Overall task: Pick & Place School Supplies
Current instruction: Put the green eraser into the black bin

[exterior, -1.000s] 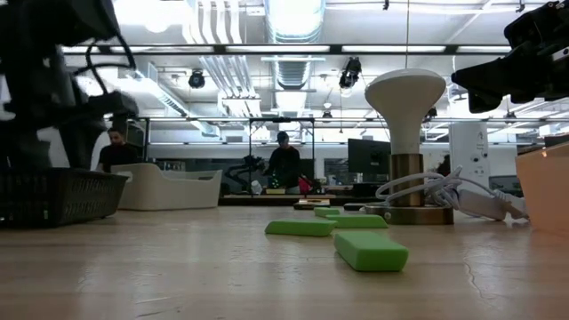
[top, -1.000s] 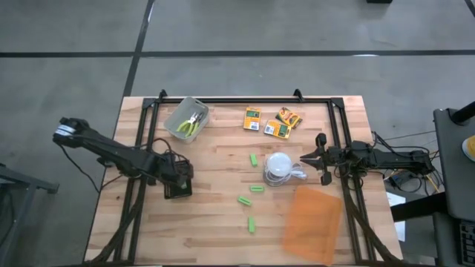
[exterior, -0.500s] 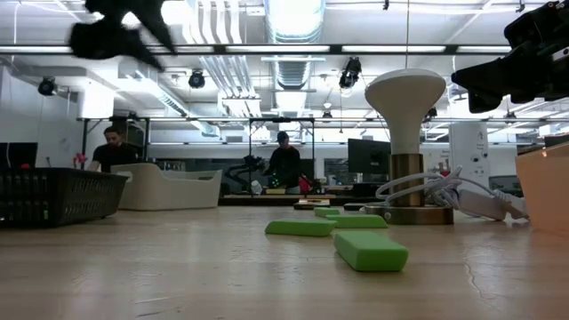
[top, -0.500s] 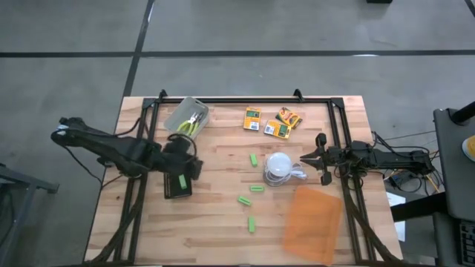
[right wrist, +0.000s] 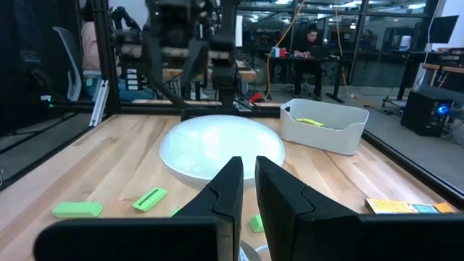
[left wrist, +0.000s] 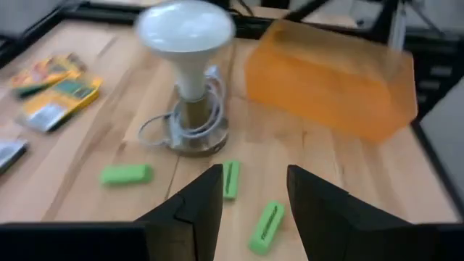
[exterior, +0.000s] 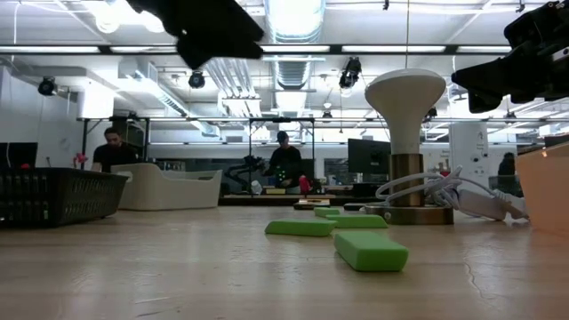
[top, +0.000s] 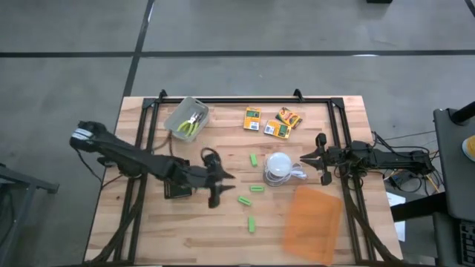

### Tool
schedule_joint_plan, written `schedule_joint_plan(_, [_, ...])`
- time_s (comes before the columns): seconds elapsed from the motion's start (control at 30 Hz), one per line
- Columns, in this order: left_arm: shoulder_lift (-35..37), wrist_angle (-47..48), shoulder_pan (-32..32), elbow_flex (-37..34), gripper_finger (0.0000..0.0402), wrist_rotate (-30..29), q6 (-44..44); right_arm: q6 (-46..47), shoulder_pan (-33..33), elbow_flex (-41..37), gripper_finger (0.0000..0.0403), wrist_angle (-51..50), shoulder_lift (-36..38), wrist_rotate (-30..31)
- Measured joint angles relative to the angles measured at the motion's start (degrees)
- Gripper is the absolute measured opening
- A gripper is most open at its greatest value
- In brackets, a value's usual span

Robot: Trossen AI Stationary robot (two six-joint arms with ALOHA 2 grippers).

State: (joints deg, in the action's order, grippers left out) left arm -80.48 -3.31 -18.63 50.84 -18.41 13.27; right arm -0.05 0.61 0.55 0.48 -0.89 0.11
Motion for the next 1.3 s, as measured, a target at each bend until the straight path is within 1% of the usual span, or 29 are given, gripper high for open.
schedule_joint_plan(0.1, [-5.1,-6.9,-0.2,-0.6,0.0159,0.1,-5.4,0.0,0.0,0.0,0.0036,0.0,0.0,0.0])
schedule_joint_plan(0.23, [-10.5,-13.4,-0.6,-0.6,0.0157,0.1,-9.4,0.0,0.0,0.0,0.0036,0.0,0.0,0.0])
schedule_joint_plan(0.5, [-18.1,-17.3,-0.7,-0.7,0.0151,0.6,-10.0,0.0,0.0,0.0,0.0036,0.0,0.0,0.0])
schedule_joint_plan(0.6, [-19.6,-17.7,-0.7,-0.7,0.0151,2.1,-9.9,0.0,0.0,0.0,0.0036,0.0,0.0,0.0])
schedule_joint_plan(0.7, [-20.3,-17.7,-0.7,-0.6,0.0151,2.4,-10.0,0.0,0.0,0.0,0.0036,0.0,0.0,0.0])
schedule_joint_plan(1.0, [-21.9,-13.5,-0.6,-0.6,0.0151,5.8,-9.8,0.0,0.0,0.0,0.0036,0.0,0.0,0.0])
schedule_joint_plan(1.23, [-21.9,-10.6,0.3,-0.5,0.0152,6.1,-9.8,0.0,0.0,0.0,0.0036,0.0,0.0,0.0])
schedule_joint_plan(1.3, [-22.4,-10.9,0.8,-0.5,0.0152,7.3,-9.7,0.0,0.0,0.0,0.0036,0.0,0.0,0.0])
